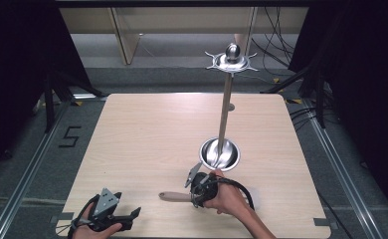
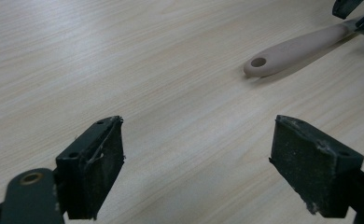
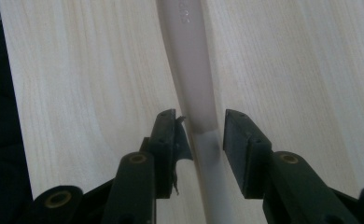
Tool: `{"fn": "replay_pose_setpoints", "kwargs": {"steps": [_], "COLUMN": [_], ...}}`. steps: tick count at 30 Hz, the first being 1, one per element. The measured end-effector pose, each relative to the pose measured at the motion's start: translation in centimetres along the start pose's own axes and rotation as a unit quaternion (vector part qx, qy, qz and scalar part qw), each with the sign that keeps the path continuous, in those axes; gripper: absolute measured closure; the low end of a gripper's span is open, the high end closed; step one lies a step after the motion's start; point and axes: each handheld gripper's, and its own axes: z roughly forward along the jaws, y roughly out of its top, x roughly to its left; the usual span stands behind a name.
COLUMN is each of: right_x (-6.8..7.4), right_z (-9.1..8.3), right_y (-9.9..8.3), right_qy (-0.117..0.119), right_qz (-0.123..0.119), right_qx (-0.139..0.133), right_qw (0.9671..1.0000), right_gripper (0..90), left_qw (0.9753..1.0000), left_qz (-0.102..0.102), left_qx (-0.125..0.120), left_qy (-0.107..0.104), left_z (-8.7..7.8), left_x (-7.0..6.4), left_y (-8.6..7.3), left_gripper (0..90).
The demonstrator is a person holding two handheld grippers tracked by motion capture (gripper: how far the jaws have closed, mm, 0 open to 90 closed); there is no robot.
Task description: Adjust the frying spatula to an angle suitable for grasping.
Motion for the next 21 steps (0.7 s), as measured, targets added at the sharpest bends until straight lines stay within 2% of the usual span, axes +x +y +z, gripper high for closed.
{"fn": "replay_pose_setpoints", "kwargs": {"steps": [1, 2, 3, 5, 6, 10, 12, 13, 14, 15, 16, 17, 18, 20, 21], "right_x": [-0.1, -0.1, 0.0, -0.1, -0.1, -0.4, -0.5, -0.5, -0.5, -0.7, -0.7, -0.5, -0.7, -0.5, -0.5], "right_z": [0.2, 0.2, 0.2, 0.4, 0.5, 0.7, 1.0, 1.2, 1.2, 1.2, 1.2, 1.1, 1.2, 1.2, 1.2], "right_y": [0.2, 0.2, 0.3, 0.5, 0.6, 0.8, 0.9, 1.0, 1.0, 1.1, 1.1, 1.2, 1.4, 1.5, 1.8], "right_qy": [0.006, 0.006, 0.003, 0.004, 0.005, 0.01, 0.014, 0.017, 0.017, 0.015, 0.015, 0.017, 0.013, 0.01, 0.009], "right_qz": [-0.005, -0.005, 0.008, -0.011, 0.003, -0.008, -0.01, -0.016, -0.016, -0.028, -0.028, -0.011, -0.03, -0.027, -0.04], "right_qx": [0.002, 0.002, 0.009, 0.012, 0.021, 0.028, 0.042, 0.049, 0.049, 0.048, 0.048, 0.06, 0.063, 0.072, 0.081], "right_qw": [1.0, 1.0, 0.9999, 0.9999, 0.9998, 0.9995, 0.999, 0.9985, 0.9985, 0.9983, 0.9983, 0.998, 0.9975, 0.997, 0.9959], "right_gripper": [65.8, 65.8, 66.0, 66.2, 66.6, 67.3, 68.0, 69.3, 69.3, 71.1, 71.1, 72.0, 72.8, 73.1, 73.6], "left_qw": [1.0, 1.0, 1.0, 1.0, 1.0, 0.9999, 0.9999, 0.9999, 0.9999, 0.9998, 1.0, 0.9999, 0.9998, 0.9999, 1.0], "left_qz": [0.001, -0.007, -0.003, -0.004, -0.003, -0.011, -0.015, 0.007, 0.007, 0.019, 0.004, -0.014, -0.017, -0.012, -0.009], "left_qx": [0.001, -0.001, 0.0, 0.0, 0.002, 0.002, 0.0, -0.01, -0.01, -0.011, -0.005, 0.003, 0.002, 0.001, 0.004], "left_qy": [0.0, 0.001, 0.0, 0.0, -0.001, -0.001, -0.001, 0.001, 0.001, 0.001, -0.001, -0.002, -0.002, -0.002, -0.003], "left_z": [-0.1, 0.0, -0.1, -0.1, -0.1, -0.1, 0.0, 0.1, 0.1, 0.1, 0.0, -0.1, 0.0, 0.0, -0.1], "left_x": [0.0, 0.0, 0.0, 0.0, 0.0, 0.0, -0.1, 0.2, 0.2, 0.4, 0.2, -0.1, -0.1, -0.1, 0.0], "left_y": [0.0, 0.0, 0.0, 0.0, 0.0, 0.0, -0.1, 0.1, 0.1, 0.1, 0.0, -0.1, -0.1, -0.1, 0.0], "left_gripper": [16.5, 16.5, 16.6, 16.6, 16.6, 16.8, 16.8, 16.8, 16.8, 17.0, 17.0, 17.1, 17.1, 17.2, 17.3]}}
